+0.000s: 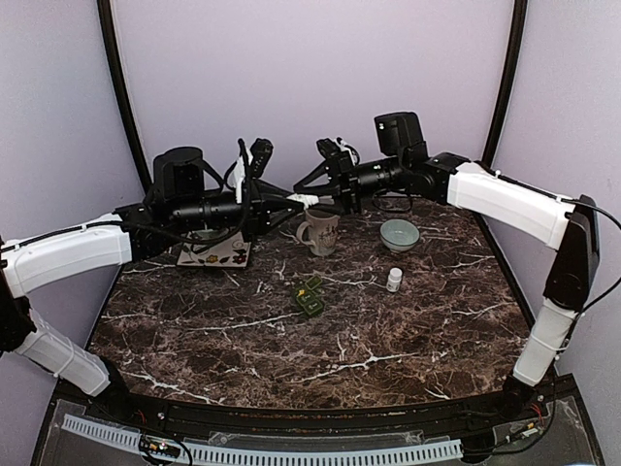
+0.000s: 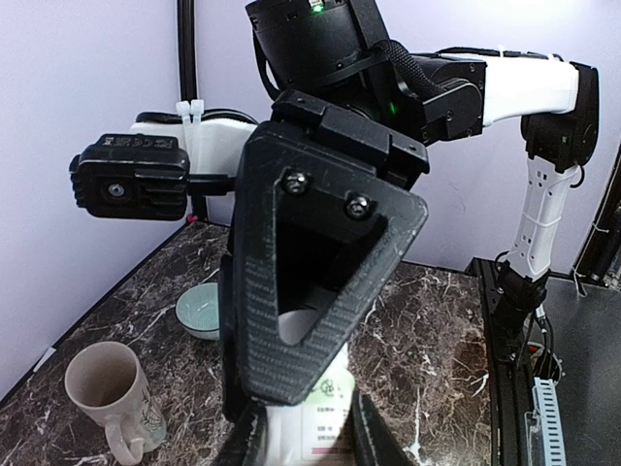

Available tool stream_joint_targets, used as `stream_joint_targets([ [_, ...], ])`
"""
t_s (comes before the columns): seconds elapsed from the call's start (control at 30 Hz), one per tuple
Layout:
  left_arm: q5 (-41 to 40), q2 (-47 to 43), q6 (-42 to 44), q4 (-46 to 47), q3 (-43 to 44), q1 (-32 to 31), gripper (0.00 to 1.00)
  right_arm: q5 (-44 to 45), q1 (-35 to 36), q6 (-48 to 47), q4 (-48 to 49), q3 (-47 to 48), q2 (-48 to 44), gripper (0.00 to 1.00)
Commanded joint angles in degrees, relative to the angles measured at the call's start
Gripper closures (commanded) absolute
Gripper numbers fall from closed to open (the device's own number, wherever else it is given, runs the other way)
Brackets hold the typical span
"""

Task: Sort the pills into containers
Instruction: Screw the lid of the pill bottle onto the pill bottle.

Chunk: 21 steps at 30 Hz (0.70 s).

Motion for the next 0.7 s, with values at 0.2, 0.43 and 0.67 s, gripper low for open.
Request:
stream_joint_targets([
  [0.2,4.2,-4.2,-6.4,8.0,-3.0,2.5,0.99,4.1,0.2,-2.9,0.5,-1.4,-3.6,0.50],
  [0.43,5.6,-4.3,-7.5,6.5,-3.7,3.3,0.99,4.9,-0.9,-3.3,2.6,-1.9,-5.1,0.48],
  [0.67,7.4,-3.7,-8.8,3.8,-3.2,3.8,0.99,5.1,-2.9,-3.7,5.8,-3.0,-6.1,0.47],
])
